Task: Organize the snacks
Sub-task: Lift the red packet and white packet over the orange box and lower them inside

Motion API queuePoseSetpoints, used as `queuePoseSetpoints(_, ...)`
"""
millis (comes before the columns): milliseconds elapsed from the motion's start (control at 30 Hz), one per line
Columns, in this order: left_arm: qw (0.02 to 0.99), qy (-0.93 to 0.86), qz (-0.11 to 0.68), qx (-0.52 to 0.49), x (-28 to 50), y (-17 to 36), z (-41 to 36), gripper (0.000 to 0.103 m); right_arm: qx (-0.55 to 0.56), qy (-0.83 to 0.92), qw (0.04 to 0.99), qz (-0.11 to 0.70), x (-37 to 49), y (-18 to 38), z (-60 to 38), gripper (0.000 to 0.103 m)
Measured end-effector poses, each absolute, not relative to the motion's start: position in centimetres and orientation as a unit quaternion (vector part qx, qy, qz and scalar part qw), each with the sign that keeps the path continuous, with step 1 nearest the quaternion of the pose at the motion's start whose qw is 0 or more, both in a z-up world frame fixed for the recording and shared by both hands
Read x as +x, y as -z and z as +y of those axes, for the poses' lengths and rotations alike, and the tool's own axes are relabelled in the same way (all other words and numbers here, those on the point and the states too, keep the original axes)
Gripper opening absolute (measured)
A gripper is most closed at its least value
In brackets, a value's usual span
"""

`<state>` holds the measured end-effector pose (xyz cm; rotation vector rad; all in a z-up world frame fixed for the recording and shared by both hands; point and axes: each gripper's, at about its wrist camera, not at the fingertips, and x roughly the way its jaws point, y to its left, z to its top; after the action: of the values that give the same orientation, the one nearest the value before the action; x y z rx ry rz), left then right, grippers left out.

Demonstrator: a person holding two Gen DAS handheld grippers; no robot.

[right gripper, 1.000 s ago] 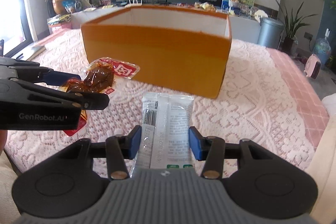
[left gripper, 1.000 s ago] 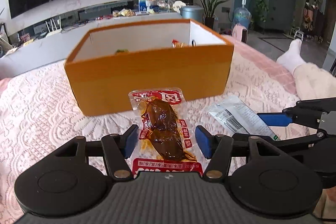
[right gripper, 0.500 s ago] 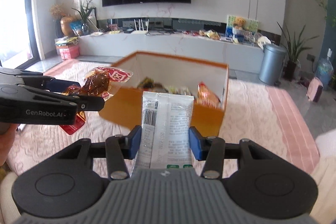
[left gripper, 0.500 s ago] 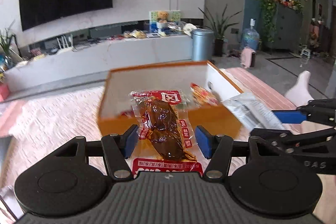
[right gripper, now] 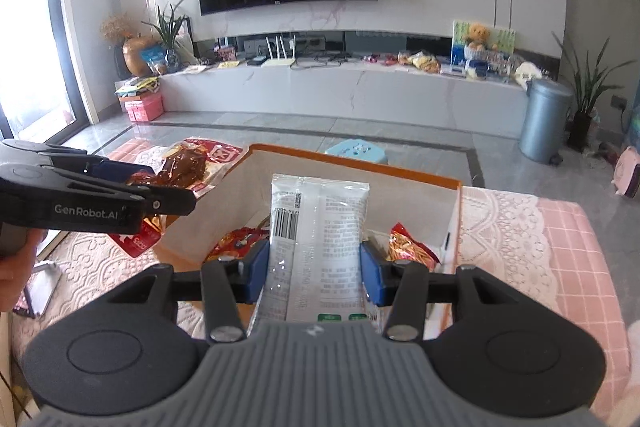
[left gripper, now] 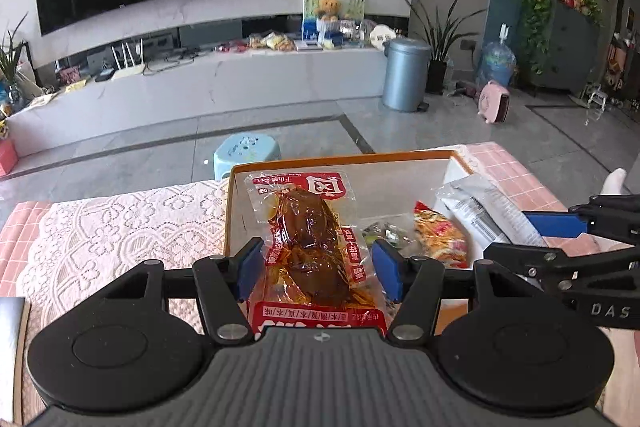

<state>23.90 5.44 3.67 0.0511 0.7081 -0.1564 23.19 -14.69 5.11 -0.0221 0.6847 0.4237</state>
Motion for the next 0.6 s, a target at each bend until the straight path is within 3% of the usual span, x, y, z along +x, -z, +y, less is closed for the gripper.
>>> queuePoseSetpoints(267,0.914,0.057,0.398,0.06,29.0,-0.2,5.6,0.068,0.009,-0.207,0.896,0.393,30.1,-1.9,-13.4,0.047)
queuePoseSetpoints(600,0.89,0.033,0.421,0.173,29.9,3.1,2.7,0.068,-0.003,-0.194,0.871,0.45,34.5,2.8,-11.1,0.047)
